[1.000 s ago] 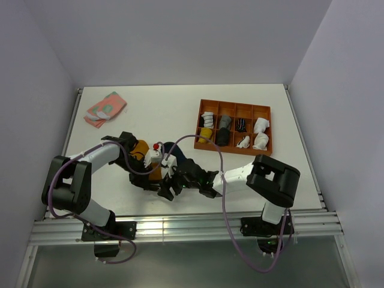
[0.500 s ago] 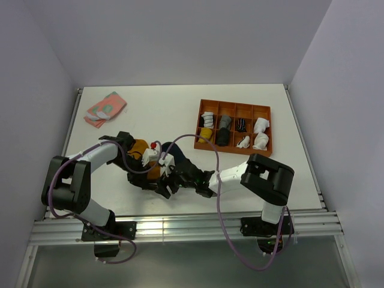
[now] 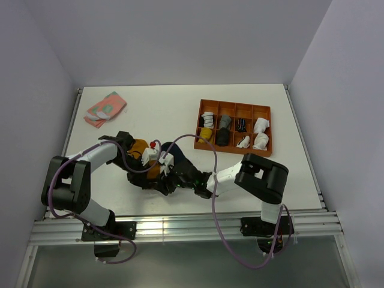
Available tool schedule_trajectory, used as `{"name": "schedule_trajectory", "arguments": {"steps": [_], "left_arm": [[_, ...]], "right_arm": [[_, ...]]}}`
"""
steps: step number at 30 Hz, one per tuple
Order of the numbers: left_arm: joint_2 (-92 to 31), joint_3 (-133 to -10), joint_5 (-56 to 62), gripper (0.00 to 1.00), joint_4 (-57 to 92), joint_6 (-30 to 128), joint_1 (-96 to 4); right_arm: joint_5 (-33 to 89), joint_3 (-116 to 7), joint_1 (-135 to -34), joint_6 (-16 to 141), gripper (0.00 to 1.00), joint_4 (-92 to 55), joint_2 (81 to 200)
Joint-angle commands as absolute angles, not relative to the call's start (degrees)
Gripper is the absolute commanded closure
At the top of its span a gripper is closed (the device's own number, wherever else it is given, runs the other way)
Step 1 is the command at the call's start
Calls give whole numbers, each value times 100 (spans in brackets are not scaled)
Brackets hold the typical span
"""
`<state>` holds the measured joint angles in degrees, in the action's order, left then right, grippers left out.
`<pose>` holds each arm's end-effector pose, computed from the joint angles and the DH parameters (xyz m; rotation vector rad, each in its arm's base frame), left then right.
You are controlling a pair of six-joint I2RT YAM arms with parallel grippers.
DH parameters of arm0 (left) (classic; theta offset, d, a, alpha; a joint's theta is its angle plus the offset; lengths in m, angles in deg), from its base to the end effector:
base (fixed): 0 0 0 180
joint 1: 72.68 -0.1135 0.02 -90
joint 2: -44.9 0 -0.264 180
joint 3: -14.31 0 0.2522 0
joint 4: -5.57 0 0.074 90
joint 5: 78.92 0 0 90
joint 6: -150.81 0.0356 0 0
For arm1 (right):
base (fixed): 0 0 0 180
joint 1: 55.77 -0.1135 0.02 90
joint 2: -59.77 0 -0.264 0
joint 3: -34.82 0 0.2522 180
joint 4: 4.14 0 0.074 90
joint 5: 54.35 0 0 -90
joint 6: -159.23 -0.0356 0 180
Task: Roll the socks
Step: Roll the sock at the center of the board.
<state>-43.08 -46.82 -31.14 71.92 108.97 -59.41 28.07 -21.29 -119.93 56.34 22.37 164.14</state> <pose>0.2185 -0.0761 0.1632 1.3962 2.4089 -1.0487 0.1505 0.3215 0.1406 -0.9868 1.8400 0.9885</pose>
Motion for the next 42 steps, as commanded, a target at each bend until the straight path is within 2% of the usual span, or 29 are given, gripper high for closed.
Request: {"name": "schedule_trajectory", "arguments": {"steps": [1, 8, 13, 21, 25, 32, 42], "left_arm": [[-4150, -4735, -3313, 78, 7338, 11275, -5713], [-4114, -4735, -3304, 77, 7312, 11240, -5713], [-3931, -4665, -3295, 73, 7206, 11161, -5721], [-3578, -4533, -3322, 56, 6837, 10880, -5818], [-3473, -4550, -3339, 48, 6854, 10862, -5915], [-3420, -4682, -3559, 42, 7223, 11187, -6292], [-3780, -5060, -3586, 44, 6803, 10609, -6776]], "right_arm": [[2730, -2325, -12055, 5429, 48, 3112, 16550], [2853, -2166, -12063, 5121, 56, 3597, 16629], [2879, -2227, -12081, 5095, 69, 3448, 16655], [2791, -2298, -12099, 5060, 86, 3290, 16734], [2747, -2333, -12116, 5051, 90, 3158, 16796], [2738, -2272, -12151, 5024, 93, 3140, 16849], [2782, -2263, -12187, 4954, 95, 2982, 16893]]}}
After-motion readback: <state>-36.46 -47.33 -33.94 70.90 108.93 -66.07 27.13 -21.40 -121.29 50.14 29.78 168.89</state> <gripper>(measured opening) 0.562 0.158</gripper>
